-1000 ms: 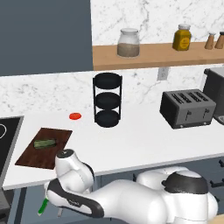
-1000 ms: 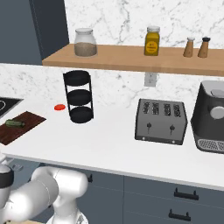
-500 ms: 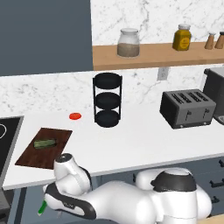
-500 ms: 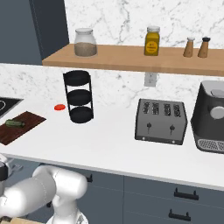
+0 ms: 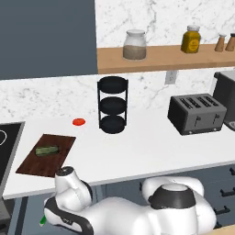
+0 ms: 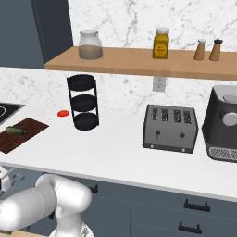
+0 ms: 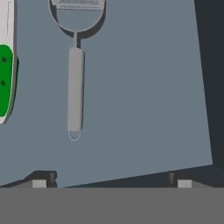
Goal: Place the appropriate cutting tool for cutting the cucumber skin on the cutting board.
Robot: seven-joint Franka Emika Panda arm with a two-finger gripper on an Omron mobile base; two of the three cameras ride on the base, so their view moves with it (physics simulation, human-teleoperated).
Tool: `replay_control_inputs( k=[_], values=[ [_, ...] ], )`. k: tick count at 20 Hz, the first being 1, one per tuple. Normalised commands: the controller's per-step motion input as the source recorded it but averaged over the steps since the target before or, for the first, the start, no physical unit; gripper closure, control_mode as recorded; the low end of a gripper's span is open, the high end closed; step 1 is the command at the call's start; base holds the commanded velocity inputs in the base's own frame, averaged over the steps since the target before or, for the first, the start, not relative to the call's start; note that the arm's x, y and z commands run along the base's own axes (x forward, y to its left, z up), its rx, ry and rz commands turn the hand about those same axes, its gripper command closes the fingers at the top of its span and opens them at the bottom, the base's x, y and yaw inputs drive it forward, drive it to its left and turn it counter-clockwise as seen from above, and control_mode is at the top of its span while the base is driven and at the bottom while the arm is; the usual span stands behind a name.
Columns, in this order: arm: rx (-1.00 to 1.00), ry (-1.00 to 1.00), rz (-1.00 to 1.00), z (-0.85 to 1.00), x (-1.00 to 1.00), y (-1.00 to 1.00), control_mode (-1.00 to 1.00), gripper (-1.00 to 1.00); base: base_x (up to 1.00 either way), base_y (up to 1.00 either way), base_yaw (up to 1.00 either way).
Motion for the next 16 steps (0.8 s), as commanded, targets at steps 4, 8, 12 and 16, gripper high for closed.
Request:
replay_control_inputs(
  k=[4,8,12,16],
  values=[
    [0.00,0.00,0.00,-0.23,0.00,0.12,-1.00,-1.00,0.00,0.00,0.00],
    [-0.01,0.00,0.00,-0.16,0.00,0.11,-1.00,-1.00,0.00,0.00,0.00],
    [0.00,0.00,0.00,-0.09,0.00,0.07,-1.00,-1.00,0.00,0.00,0.00],
    [0.00,0.00,0.00,-0.11,0.03,0.07,-1.00,-1.00,0.00,0.00,0.00]
  ],
)
